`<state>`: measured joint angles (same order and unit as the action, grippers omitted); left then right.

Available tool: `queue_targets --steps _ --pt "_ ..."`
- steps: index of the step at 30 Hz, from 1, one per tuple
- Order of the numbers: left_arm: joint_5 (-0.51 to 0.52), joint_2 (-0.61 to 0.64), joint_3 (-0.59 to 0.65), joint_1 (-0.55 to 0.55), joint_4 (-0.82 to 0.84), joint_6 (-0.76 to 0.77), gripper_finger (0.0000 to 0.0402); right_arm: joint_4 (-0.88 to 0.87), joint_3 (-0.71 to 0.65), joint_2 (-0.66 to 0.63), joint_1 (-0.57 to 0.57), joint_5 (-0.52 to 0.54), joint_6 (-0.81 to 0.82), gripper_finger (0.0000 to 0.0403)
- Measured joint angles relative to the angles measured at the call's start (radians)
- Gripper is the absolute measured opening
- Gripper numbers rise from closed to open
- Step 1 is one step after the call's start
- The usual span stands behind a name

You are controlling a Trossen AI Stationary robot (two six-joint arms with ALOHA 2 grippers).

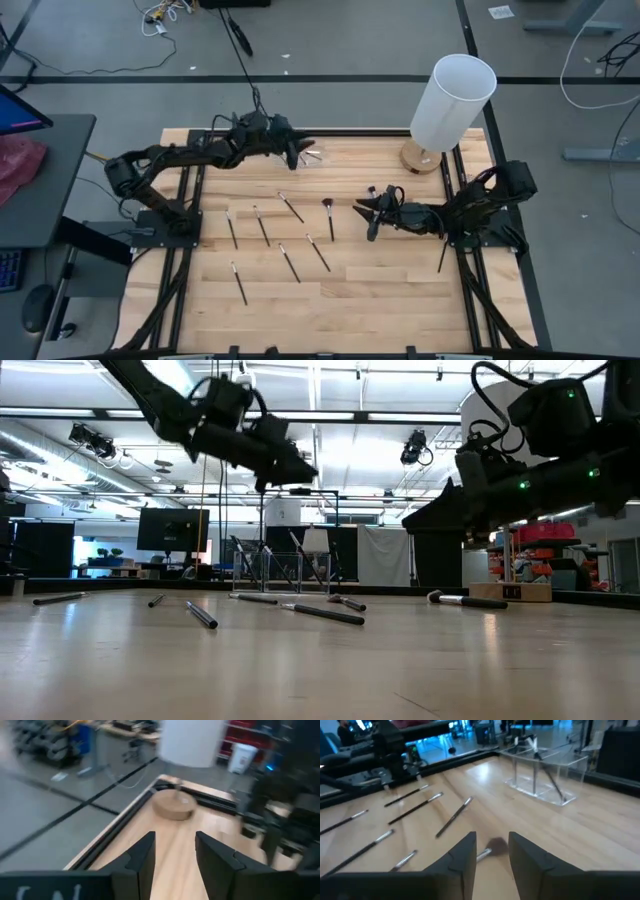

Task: Put items in baskets/containers
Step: Put the black eyeshadow brush into the transparent organizer

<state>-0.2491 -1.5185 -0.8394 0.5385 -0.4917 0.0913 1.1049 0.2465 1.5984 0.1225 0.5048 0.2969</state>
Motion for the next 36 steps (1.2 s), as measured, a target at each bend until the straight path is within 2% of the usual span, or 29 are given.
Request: queue_targets --steps 3,8,10,13,20,24,26,31,36 --pt "0.025 0.019 0.0 -0.085 0.021 -0.071 0.0131 -0.302 0.066 -0.089 0.032 -0.001 0.046 0.0128" --pt "0.12 -0.002 0.0 -0.218 0.052 -0.153 0.0123 -1.071 0.304 -0.186 0.084 -0.019 0.199 0.0159" --pt "0.171 -0.013 0.002 -0.26 0.07 -0.168 0.0122 -1.322 0.392 -0.193 0.1 -0.061 0.272 0.0173" --pt "0.228 -0.026 0.002 -0.307 0.067 -0.182 0.0122 -1.57 0.478 -0.192 0.124 -0.163 0.4 0.019" --pt "0.276 -0.034 0.037 -0.333 0.044 -0.178 0.0121 -1.857 0.497 -0.208 0.255 -0.438 0.862 0.0208" --pt "0.276 -0.034 0.07 -0.332 0.01 -0.18 0.0121 -1.942 0.498 -0.242 0.361 -0.642 1.138 0.0203" --pt "0.275 -0.034 0.096 -0.333 -0.014 -0.176 0.0121 -1.979 0.498 -0.26 0.417 -0.699 1.269 0.0199" --pt "0.275 -0.034 0.15 -0.333 -0.067 -0.137 0.0121 -2.133 0.498 -0.267 0.548 -0.696 1.563 0.0192" --pt "0.275 -0.034 0.2 -0.334 -0.146 -0.103 0.0122 -2.248 0.493 -0.267 0.638 -0.593 1.804 0.0192"
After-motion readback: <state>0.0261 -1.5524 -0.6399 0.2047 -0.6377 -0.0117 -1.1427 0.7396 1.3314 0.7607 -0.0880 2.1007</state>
